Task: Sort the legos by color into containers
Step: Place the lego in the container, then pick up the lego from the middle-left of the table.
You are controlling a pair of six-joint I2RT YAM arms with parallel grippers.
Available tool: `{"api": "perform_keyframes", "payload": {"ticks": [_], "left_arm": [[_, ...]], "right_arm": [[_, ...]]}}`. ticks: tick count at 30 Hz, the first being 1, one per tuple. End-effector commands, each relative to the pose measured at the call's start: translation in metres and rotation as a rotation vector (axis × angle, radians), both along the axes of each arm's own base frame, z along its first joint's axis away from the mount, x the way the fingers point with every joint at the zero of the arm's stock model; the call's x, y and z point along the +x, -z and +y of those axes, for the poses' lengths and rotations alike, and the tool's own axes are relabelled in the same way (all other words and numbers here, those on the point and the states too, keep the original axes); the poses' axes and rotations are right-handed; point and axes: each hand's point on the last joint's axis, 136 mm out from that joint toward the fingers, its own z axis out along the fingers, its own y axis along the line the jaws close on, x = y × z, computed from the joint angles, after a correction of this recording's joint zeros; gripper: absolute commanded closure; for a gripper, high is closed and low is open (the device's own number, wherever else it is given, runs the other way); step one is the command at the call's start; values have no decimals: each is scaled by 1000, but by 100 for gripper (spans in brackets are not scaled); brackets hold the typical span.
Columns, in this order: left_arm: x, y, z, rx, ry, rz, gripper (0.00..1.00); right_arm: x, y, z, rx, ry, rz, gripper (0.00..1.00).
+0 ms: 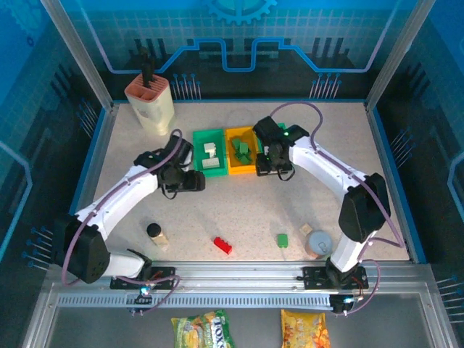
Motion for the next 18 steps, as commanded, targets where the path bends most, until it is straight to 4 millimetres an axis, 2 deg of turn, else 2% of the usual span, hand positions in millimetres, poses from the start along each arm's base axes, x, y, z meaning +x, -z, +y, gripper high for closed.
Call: {"api": "perform_keyframes", "payload": {"ticks": [1, 5, 13, 18], "left_arm": [[-22, -3, -6, 38, -93, 34, 34], [-49, 6, -22, 85, -118, 66, 36], [-103, 30, -32, 152, -255, 147, 38], [-124, 47, -50, 147, -304, 186, 37]], "right_arm": [[-2, -1, -16, 32, 12, -11, 53], [-8, 7, -27, 46, 14, 1, 53], [-13, 14, -39, 88, -4, 10, 54], [-13, 14, -43, 106, -25, 8, 54]]}}
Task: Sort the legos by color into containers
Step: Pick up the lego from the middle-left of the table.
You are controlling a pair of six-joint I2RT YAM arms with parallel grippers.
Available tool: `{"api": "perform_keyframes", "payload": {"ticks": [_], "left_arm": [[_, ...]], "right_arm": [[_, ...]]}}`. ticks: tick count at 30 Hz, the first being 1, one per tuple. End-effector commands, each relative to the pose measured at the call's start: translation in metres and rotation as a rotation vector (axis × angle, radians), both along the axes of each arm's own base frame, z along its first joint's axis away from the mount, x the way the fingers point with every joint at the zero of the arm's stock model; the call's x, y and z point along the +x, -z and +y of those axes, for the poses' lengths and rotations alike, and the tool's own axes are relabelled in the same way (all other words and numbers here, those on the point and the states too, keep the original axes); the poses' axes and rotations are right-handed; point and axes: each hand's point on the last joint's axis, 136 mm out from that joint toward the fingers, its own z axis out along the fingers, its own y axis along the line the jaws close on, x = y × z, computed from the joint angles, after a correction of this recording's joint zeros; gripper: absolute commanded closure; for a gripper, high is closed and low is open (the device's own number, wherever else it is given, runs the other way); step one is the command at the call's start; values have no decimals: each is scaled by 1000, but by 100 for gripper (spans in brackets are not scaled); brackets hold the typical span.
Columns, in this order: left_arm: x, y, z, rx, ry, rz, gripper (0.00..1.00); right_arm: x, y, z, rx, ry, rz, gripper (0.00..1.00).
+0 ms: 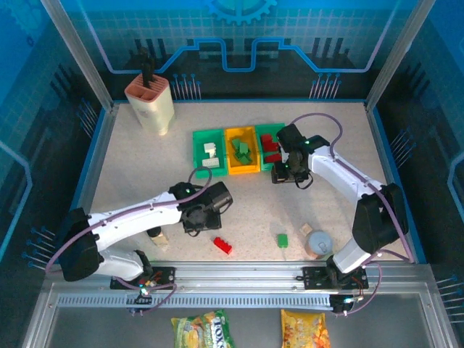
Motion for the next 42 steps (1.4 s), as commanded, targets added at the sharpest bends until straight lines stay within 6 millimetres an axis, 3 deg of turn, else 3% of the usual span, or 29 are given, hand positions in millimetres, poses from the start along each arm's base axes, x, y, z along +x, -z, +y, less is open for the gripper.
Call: {"api": "perform_keyframes", "payload": {"ticks": [1, 14, 20, 33, 42], "left_arm": [[-14, 15, -2, 14, -139, 31, 37], [-40, 61, -46, -68, -178, 120, 30], [-41, 78, -59, -117, -192, 135, 40], [-29, 76, -52, -78, -157, 93, 72], [-11, 62, -62, -93, -92, 70, 76]], "right_arm": [[-1, -6, -1, 44, -31, -22, 54], [-8, -6, -12, 94, -29, -26, 54], [-10, -6, -13, 103, -29, -27, 54], [-14, -6, -16, 94, -23, -23, 55], [-21, -4, -30, 69, 16, -30, 56]]}}
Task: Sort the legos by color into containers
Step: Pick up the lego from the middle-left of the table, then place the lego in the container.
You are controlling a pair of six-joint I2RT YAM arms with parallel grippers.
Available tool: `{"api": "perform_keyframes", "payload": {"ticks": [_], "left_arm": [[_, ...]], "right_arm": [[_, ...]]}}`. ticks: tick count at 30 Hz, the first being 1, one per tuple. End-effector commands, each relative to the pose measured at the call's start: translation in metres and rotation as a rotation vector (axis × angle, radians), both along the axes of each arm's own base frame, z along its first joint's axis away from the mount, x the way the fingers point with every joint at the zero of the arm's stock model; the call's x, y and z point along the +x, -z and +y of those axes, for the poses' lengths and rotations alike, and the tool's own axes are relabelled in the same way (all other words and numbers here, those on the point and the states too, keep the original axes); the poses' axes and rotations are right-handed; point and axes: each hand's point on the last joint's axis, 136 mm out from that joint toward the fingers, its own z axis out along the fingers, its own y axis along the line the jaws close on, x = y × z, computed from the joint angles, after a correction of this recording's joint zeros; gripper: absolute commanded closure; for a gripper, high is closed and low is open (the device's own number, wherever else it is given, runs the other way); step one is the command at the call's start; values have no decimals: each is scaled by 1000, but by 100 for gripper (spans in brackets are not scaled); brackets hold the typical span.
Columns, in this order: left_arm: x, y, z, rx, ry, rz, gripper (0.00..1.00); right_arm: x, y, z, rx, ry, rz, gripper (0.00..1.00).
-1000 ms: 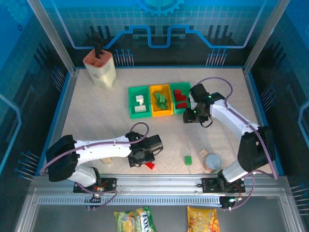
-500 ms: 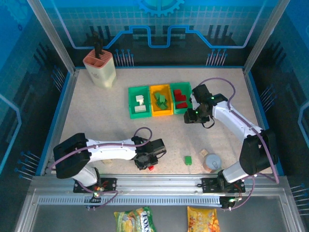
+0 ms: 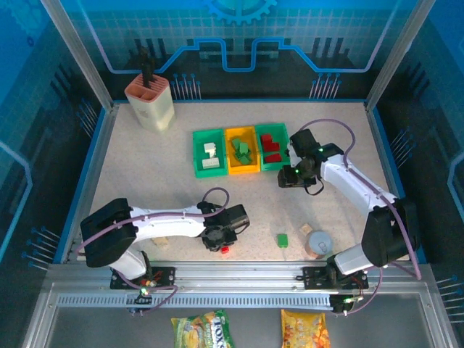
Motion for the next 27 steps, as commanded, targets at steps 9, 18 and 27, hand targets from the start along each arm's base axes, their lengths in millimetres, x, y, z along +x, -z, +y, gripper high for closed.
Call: {"api": "perform_keyframes", "payload": {"ticks": [9, 18, 27], "left_arm": [[63, -44, -46, -85, 146, -120, 76], [145, -78, -100, -177, 310, -239, 75], [245, -106, -142, -263, 405, -371, 75]], "right_arm": [[-5, 2, -53, 16, 192, -16, 58], [-13, 6, -72, 37, 283, -19, 58], [-16, -5, -76, 28, 295, -29, 58]]}}
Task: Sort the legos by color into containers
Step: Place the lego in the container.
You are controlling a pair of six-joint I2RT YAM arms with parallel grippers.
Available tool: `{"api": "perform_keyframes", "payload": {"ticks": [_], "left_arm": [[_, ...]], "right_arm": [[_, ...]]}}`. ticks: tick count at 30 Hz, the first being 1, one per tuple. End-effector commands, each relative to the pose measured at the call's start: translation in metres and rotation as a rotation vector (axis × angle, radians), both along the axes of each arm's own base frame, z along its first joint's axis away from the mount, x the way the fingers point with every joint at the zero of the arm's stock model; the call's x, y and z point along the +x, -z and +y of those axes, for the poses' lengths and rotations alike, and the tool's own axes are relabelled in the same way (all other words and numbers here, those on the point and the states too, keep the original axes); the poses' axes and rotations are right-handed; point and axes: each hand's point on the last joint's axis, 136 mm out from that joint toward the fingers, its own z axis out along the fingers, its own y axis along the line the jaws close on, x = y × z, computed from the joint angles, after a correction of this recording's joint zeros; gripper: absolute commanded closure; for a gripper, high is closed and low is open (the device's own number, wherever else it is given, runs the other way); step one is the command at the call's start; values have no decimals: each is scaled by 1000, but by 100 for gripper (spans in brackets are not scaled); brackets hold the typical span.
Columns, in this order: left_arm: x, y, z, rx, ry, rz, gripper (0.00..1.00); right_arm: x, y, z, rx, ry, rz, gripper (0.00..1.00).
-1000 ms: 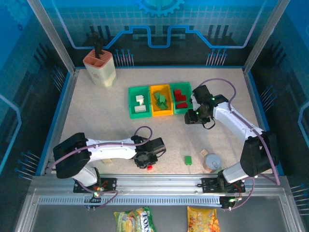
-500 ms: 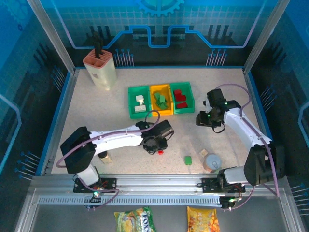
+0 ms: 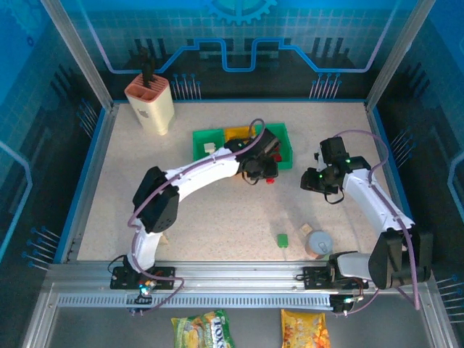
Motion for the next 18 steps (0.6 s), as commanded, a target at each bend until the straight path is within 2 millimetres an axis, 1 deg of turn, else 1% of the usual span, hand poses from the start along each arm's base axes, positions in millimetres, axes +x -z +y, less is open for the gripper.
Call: {"api": "perform_keyframes", "payload": {"ticks": [1, 2, 4, 9, 13, 18], "left_arm": [[27, 2, -7, -16, 87, -28, 75], [36, 0, -9, -34, 90, -40, 75], [53, 4, -15, -62, 91, -47, 75], [86, 10, -26, -120, 98, -81, 75], [106, 17, -31, -168, 88, -91, 75], [121, 21, -34, -226, 75, -97, 72]], "right_arm": [[-3, -7, -6, -6, 24, -1, 58], [-3, -9, -7, -10, 22, -5, 58], [-5, -12, -10, -19, 28, -9, 58], [-10, -15, -12, -19, 37, -9, 58], [-12, -14, -11, -15, 38, -4, 58], [-13, -17, -11, -16, 33, -1, 58]]}}
